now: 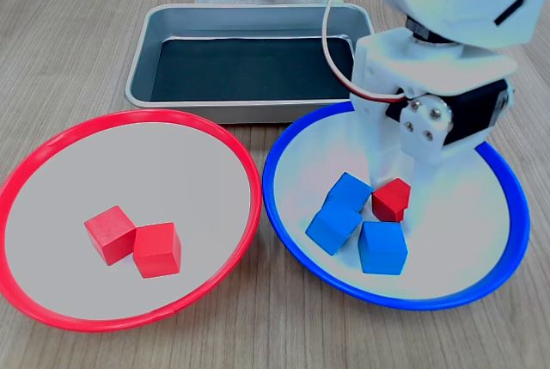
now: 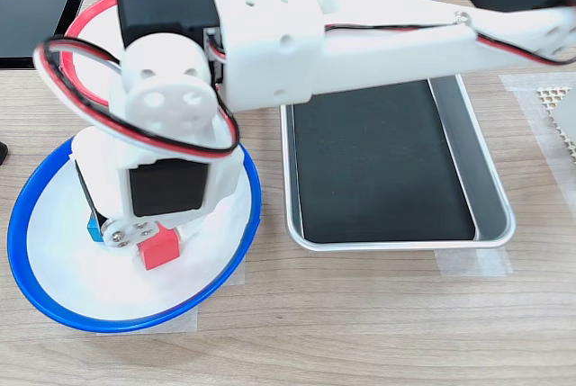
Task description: Relocate any misplaced blocks to their matching dishes.
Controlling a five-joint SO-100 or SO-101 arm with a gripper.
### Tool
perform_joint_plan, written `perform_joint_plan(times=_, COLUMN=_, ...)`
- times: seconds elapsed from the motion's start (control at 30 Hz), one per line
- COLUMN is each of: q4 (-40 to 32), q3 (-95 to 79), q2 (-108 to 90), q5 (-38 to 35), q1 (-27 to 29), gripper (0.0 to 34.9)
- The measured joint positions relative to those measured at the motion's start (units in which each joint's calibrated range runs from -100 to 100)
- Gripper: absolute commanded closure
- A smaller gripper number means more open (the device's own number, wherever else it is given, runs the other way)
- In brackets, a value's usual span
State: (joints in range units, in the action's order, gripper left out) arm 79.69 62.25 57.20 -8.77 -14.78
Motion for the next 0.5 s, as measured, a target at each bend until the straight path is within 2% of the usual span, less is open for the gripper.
perform_joint_plan(times=0.13, q4=0.5, q3=0.4, q2=-2.7, q5=-0.5, q1=0.5, gripper=34.6)
perform_joint_plan(times=0.3, q4=-1.8, q3=-3.4, q2=-10.9, q5=-3.4, q1=3.8, gripper=34.6)
perform_joint_plan(times=0.4, q4=-3.0, q3=-6.7, q2=-15.5, q5=-6.2, q1=7.5, gripper=34.6)
perform_joint_plan(times=0.5, q4=-3.0, q3=-11.5, q2=-19.1, q5=-12.0, q1=12.4, gripper=34.6)
